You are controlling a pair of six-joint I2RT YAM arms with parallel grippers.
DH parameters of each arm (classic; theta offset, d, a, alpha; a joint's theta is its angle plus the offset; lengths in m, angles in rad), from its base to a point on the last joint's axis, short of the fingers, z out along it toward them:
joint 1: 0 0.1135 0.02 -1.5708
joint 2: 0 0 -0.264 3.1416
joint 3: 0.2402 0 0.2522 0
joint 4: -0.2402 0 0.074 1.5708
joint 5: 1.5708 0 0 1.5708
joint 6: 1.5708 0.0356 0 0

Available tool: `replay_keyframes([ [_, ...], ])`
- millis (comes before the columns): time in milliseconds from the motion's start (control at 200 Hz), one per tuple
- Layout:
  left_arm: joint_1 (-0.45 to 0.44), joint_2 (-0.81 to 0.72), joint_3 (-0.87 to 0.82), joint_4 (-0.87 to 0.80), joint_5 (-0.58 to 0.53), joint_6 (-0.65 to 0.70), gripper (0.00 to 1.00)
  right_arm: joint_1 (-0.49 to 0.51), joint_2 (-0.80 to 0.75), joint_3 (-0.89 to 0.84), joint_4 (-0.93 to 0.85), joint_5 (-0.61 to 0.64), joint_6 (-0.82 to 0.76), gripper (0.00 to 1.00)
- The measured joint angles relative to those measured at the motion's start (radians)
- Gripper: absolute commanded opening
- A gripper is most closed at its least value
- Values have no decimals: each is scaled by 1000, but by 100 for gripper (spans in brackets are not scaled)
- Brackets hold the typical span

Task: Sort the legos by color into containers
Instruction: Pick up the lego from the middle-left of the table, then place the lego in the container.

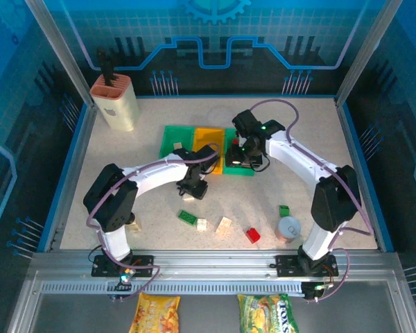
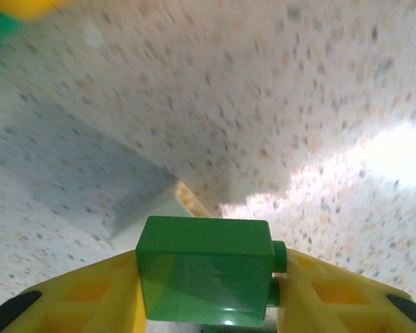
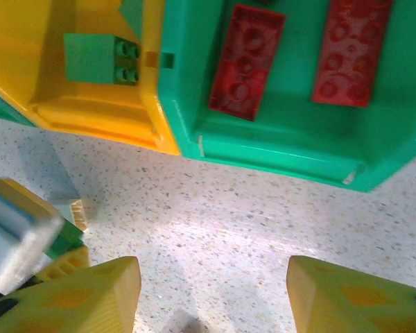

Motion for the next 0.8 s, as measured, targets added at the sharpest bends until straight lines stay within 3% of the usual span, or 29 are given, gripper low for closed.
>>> replay_keyframes([
  [335, 68, 35, 208, 2, 3, -42, 45, -77, -116, -100, -11, 22, -15, 59],
  [800, 158, 266, 543, -7, 26, -42, 46, -152, -216, -183, -28, 33, -31, 59],
])
